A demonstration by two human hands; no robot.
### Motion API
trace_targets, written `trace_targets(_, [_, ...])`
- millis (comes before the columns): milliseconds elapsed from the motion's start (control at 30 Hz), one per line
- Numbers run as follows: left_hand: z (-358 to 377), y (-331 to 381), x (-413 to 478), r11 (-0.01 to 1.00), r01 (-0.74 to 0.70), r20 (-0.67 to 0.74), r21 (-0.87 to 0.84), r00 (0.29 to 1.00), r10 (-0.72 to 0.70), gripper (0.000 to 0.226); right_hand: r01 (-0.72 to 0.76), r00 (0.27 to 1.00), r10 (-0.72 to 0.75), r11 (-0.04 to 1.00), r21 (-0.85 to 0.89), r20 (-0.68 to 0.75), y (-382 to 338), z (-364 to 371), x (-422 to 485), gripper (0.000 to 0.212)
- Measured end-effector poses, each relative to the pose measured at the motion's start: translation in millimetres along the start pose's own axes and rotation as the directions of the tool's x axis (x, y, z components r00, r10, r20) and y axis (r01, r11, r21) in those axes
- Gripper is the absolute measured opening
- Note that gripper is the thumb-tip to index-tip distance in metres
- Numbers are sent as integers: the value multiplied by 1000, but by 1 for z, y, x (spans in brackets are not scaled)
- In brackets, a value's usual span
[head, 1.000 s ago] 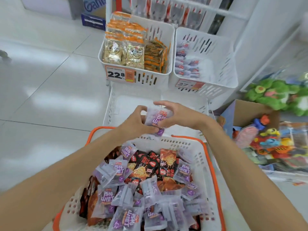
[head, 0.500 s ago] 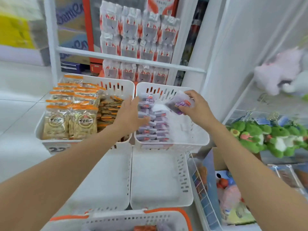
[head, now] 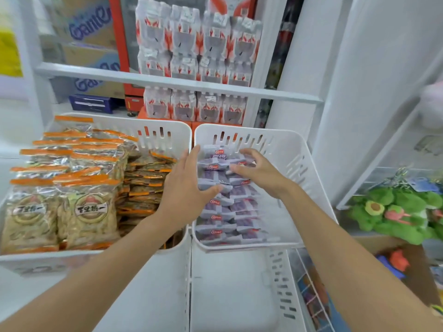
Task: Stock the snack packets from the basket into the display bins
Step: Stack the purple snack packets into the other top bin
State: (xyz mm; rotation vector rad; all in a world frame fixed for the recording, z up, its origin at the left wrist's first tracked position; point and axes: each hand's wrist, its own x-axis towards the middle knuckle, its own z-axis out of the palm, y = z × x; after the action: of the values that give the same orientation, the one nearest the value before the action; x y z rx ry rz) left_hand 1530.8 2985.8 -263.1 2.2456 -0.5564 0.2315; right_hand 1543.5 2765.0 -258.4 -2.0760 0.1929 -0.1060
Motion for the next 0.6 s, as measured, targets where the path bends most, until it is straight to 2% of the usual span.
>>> trace_targets(133, [0,1,-1,1000,22,4,-14,1000,-22,96,-13,1000,13,998,60,1,2,0,-4,73])
trace_targets(233, [-1,3,-1,999,33,-1,-17,999,-33,95,43,992,-43,999,-8,-123,-1,-3,-19,82])
trace_targets(300, [-4,4,-2,999,27,-33,46,999,-25,92,101,977,-111,993,-59,-183,-8,-1,-39,83])
trace_targets(367, [-12,7,-12,995,-12,-103,103,994,23,82,155,956,-170,985,-78,-240,-18,4,-70,78])
trace_targets(467, [-24,16,-49,996,-71,-183,48,980,79,53,228,909,-258,965,-128,-327,-33,16,-130,61])
trace_targets(533, [-30,19,-85,996,-88,-183,-16,980,84,39,260,892,-297,954,-151,-340,-38,32,-173,50])
trace_targets(600, [-34,18,-129,994,-81,-133,-71,988,71,30,257,909,-295,953,-161,-295,-32,54,-217,40])
